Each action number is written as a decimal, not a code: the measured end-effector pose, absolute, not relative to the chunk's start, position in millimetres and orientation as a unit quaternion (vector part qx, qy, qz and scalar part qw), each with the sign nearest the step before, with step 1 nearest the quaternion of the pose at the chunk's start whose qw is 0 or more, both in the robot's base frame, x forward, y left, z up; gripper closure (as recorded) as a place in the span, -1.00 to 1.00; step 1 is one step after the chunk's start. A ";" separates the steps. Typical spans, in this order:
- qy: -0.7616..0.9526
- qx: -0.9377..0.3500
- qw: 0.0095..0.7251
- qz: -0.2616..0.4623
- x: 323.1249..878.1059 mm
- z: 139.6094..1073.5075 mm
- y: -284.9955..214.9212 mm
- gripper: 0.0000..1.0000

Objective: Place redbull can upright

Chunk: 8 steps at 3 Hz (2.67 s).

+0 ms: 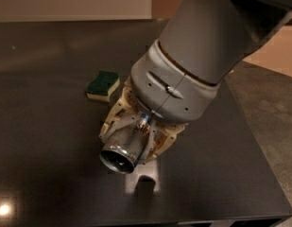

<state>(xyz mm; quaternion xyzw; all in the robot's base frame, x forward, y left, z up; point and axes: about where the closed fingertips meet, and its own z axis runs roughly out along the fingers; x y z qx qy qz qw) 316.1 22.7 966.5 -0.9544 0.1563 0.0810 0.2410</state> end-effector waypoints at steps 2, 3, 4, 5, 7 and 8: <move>0.147 -0.911 0.342 0.175 328.7 958.2 22.3 1.00; 0.138 -0.884 0.389 0.222 333.6 952.0 24.2 1.00; 0.134 -0.858 0.429 0.250 336.0 952.8 25.1 1.00; 0.134 -0.857 0.429 0.250 335.9 952.9 25.1 1.00; 0.139 -0.845 0.433 0.280 334.5 961.5 23.7 1.00; 0.135 -0.835 0.431 0.314 330.1 965.8 23.7 1.00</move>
Offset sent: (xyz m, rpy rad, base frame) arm 0.0246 -0.0067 -0.0206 0.4027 0.2920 0.0677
